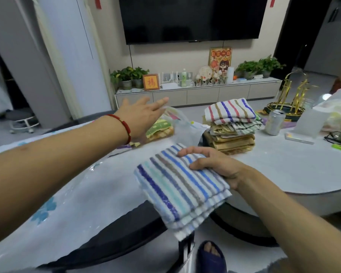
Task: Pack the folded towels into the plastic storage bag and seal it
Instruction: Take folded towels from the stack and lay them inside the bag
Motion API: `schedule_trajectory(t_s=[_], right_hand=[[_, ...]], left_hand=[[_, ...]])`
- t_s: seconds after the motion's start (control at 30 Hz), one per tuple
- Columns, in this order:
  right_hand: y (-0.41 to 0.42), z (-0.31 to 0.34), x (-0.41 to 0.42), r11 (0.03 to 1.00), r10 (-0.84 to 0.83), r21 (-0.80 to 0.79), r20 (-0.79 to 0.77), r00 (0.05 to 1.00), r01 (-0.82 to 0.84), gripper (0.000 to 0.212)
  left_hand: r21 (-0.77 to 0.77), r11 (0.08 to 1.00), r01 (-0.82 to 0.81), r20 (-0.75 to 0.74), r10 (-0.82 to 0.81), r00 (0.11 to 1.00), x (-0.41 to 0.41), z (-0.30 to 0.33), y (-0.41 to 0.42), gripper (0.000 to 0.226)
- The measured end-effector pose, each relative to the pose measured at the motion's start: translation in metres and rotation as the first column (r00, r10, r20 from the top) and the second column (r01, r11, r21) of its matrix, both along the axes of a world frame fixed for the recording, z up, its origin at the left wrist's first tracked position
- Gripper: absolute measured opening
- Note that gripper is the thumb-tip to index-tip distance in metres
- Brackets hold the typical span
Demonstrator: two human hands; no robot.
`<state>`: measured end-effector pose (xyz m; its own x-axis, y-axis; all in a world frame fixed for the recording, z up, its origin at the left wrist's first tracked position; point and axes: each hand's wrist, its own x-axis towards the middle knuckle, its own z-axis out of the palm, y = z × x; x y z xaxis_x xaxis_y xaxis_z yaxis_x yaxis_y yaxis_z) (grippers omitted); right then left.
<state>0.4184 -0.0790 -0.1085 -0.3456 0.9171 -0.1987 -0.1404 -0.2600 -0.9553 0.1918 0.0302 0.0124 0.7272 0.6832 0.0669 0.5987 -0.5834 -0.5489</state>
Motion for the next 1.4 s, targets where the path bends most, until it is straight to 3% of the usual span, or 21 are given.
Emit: schedule_trajectory(t_s=[0.07, 0.13, 0.2, 0.23, 0.27, 0.3, 0.37, 0.47, 0.53, 0.63, 0.8, 0.9, 0.97, 1.07, 1.13, 1.2, 1.3, 1.4], right_hand=[[0.034, -0.002, -0.04, 0.974, -0.226, 0.041, 0.021, 0.974, 0.225, 0.036], [0.064, -0.008, -0.063, 0.887, -0.462, 0.034, 0.032, 0.886, 0.461, 0.041], [0.081, -0.02, -0.072, 0.852, -0.52, 0.088, 0.272, 0.81, 0.517, 0.055], [0.085, -0.025, -0.075, 0.859, -0.5, 0.172, 0.481, 0.72, 0.482, 0.056], [0.088, -0.029, -0.078, 0.865, -0.488, 0.278, 0.658, 0.573, 0.418, 0.053], [0.089, -0.033, -0.083, 0.856, -0.507, 0.387, 0.756, 0.414, 0.343, 0.046], [0.094, -0.038, -0.096, 0.828, -0.558, 0.527, 0.804, 0.206, 0.189, 0.036], [0.108, -0.051, -0.11, 0.859, -0.511, 0.512, 0.857, 0.067, -0.002, 0.048], [0.122, -0.058, -0.111, 0.877, -0.48, 0.48, 0.877, -0.019, -0.026, 0.047], [0.146, -0.064, -0.108, 0.881, -0.472, 0.472, 0.881, -0.026, 0.011, 0.053], [0.148, -0.061, -0.102, 0.901, -0.433, 0.433, 0.9, 0.052, 0.012, 0.062], [0.119, -0.048, -0.087, 0.853, -0.521, 0.522, 0.852, 0.049, -0.003, 0.051], [0.093, -0.036, -0.07, 0.75, -0.662, 0.662, 0.749, 0.032, 0.007, 0.026], [0.066, -0.016, -0.03, 0.552, -0.825, 0.794, 0.565, 0.024, 0.254, 0.029], [0.062, -0.005, 0.012, 0.391, -0.89, 0.825, 0.451, -0.06, 0.408, 0.027], [0.07, 0.004, 0.062, 0.322, -0.877, 0.832, 0.442, -0.189, 0.452, 0.026], [0.092, 0.011, 0.129, 0.447, -0.74, 0.77, 0.604, -0.296, 0.456, 0.036], [0.116, 0.013, 0.168, 0.55, -0.616, 0.686, 0.719, -0.323, 0.477, 0.043]], left_hand=[[0.01, 1.0, -0.012, -0.009, 0.012, 1.0, -0.001, 0.005, 0.001, 0.105], [-0.002, 1.0, -0.013, 0.007, 0.013, 1.0, -0.001, 0.007, 0.001, 0.104], [-0.008, 1.0, -0.007, 0.019, 0.007, 1.0, -0.002, 0.006, 0.002, 0.103], [-0.006, 1.0, -0.001, 0.019, 0.001, 1.0, -0.002, 0.005, 0.002, 0.102], [-0.012, 1.0, 0.008, 0.02, -0.008, 1.0, -0.002, 0.004, 0.003, 0.101], [-0.023, 0.999, 0.022, 0.027, -0.021, 0.999, -0.002, 0.002, 0.003, 0.1], [-0.052, 0.997, 0.064, 0.044, -0.061, 0.997, -0.004, 0.0, 0.005, 0.097], [-0.132, 0.981, 0.14, 0.076, -0.13, 0.989, -0.011, -0.001, 0.007, 0.09], [-0.164, 0.97, 0.179, 0.068, -0.17, 0.983, -0.017, -0.002, 0.007, 0.088], [-0.165, 0.967, 0.193, 0.067, -0.185, 0.981, -0.022, -0.007, 0.007, 0.091], [-0.169, 0.971, 0.167, 0.156, -0.141, 0.978, -0.017, -0.012, 0.014, 0.092], [-0.202, 0.968, 0.147, 0.212, -0.103, 0.972, -0.008, -0.018, 0.015, 0.091], [-0.189, 0.972, 0.141, 0.223, -0.097, 0.97, 0.0, -0.023, 0.015, 0.087], [-0.186, 0.974, 0.128, 0.243, -0.081, 0.967, 0.011, -0.029, 0.016, 0.077], [-0.182, 0.974, 0.132, 0.25, -0.084, 0.965, 0.017, -0.032, 0.017, 0.07], [-0.164, 0.977, 0.137, 0.255, -0.092, 0.963, 0.022, -0.036, 0.021, 0.067], [-0.128, 0.986, 0.109, 0.244, -0.075, 0.967, 0.032, -0.038, 0.029, 0.067], [-0.064, 0.992, 0.112, 0.227, -0.095, 0.969, 0.041, -0.04, 0.04, 0.068]])
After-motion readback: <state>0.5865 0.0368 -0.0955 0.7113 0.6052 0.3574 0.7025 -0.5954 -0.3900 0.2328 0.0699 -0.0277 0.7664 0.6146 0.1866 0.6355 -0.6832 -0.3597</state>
